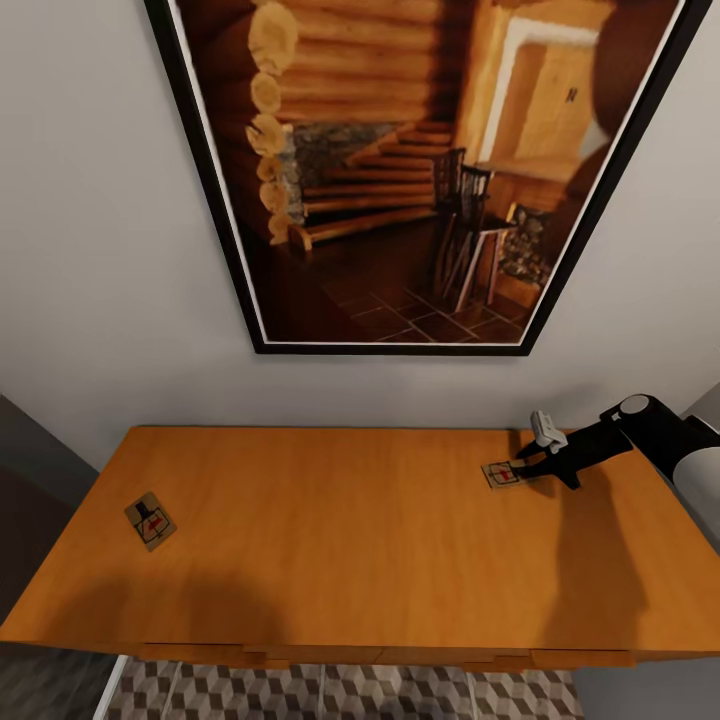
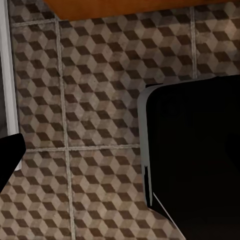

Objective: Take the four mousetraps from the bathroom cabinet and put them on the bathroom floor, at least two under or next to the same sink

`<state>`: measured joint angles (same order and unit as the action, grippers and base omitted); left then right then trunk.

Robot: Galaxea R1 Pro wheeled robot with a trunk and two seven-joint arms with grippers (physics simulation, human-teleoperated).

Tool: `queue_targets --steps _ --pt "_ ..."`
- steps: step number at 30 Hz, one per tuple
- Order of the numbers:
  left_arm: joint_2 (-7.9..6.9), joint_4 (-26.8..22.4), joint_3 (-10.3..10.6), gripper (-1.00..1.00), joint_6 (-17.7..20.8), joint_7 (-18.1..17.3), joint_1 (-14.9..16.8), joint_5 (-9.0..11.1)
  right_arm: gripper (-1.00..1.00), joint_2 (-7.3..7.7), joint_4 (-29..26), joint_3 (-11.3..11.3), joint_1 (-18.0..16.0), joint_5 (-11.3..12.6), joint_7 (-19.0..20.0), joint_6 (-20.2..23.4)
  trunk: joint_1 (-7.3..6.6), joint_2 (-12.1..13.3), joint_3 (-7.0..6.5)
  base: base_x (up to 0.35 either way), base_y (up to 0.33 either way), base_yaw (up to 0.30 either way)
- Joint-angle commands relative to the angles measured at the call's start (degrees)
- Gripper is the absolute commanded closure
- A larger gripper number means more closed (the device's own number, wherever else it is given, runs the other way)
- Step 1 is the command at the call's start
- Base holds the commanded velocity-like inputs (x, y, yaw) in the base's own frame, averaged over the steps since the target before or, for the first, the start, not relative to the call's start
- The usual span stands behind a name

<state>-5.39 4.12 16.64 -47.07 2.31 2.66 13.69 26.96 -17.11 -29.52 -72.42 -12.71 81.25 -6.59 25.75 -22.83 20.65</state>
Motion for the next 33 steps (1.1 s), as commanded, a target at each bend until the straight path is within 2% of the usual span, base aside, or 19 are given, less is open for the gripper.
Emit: queue_targets --steps 1,20,33 --pt "0.03 0.19 0.49 -1.00 -0.30 0.24 0.08 0.19 1.00 0.02 -0.06 -0.20 0.00 -0.59 0.02 -0.28 0.04 -0.08 0.10 0.000 0.000 0.000" --pt "0.03 0.19 0.49 -1.00 -0.30 0.24 0.10 0.19 1.00 0.02 -1.64 -0.01 0.00 -0.48 0.13 2.44 0.04 -0.08 0.10 -0.004 0.000 0.000" --pt "0.03 0.19 0.49 -1.00 -0.30 0.24 0.10 0.19 1.00 0.19 -4.43 0.08 0.00 -0.33 1.28 5.33 0.04 -0.08 0.10 -0.275 0.000 0.000"
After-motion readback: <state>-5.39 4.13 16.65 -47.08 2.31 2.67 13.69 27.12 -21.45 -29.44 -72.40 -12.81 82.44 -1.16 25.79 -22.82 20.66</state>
